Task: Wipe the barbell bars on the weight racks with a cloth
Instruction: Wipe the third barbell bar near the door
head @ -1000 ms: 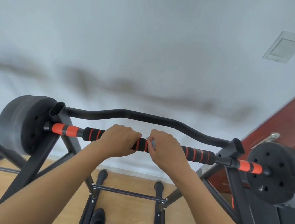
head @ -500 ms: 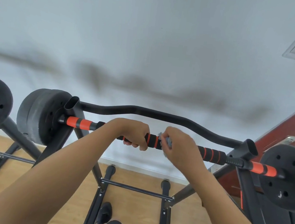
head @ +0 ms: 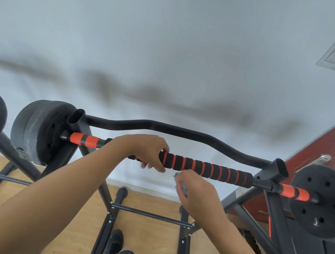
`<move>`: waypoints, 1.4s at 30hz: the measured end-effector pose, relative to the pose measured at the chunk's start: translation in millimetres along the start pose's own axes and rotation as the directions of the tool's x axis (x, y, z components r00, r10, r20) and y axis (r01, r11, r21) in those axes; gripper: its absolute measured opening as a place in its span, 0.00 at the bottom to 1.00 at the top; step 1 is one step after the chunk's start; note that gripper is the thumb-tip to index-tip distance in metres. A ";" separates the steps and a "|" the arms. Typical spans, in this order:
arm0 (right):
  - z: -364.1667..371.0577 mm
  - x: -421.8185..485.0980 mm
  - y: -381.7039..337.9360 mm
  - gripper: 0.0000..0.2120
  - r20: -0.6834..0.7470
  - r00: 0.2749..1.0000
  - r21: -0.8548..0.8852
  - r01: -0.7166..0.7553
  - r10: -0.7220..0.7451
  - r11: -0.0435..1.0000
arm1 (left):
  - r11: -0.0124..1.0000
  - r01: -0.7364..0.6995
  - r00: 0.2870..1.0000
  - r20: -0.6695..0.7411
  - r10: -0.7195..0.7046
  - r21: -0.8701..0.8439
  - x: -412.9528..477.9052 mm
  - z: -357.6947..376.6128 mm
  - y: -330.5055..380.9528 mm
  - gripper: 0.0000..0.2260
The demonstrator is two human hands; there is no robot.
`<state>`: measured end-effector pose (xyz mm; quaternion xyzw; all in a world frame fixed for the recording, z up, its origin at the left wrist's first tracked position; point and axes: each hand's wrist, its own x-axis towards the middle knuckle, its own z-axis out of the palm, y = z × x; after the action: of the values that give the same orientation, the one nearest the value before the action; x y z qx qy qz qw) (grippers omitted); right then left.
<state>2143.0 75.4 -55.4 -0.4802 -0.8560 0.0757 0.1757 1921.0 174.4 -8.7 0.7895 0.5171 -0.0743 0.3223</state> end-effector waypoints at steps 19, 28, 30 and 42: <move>-16.0 55.1 -13.4 0.05 0.051 0.991 -0.170 -0.112 0.122 0.979 | 0.995 0.097 0.990 0.099 -0.099 0.018 9.1 4.0 3.4 0.10; -27.7 35.8 -5.8 0.03 0.046 0.996 -0.085 -0.076 0.080 0.993 | 0.971 0.167 0.931 0.351 -0.097 -0.174 21.3 -6.3 -4.4 0.13; -35.0 53.0 -2.5 0.04 0.040 0.987 0.009 -0.153 0.153 0.988 | 0.972 0.164 0.938 0.333 -0.100 -0.171 22.2 -5.1 -5.0 0.14; -16.4 33.7 -17.1 0.03 0.041 0.997 -0.088 -0.062 0.066 0.994 | 0.973 0.088 0.939 0.343 -0.010 -0.214 18.0 -8.4 -4.3 0.08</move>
<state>2119.4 94.4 -27.4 -0.5128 -0.8464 0.0544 0.1333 1923.6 194.3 -12.1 0.7098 0.4785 -0.1579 0.4923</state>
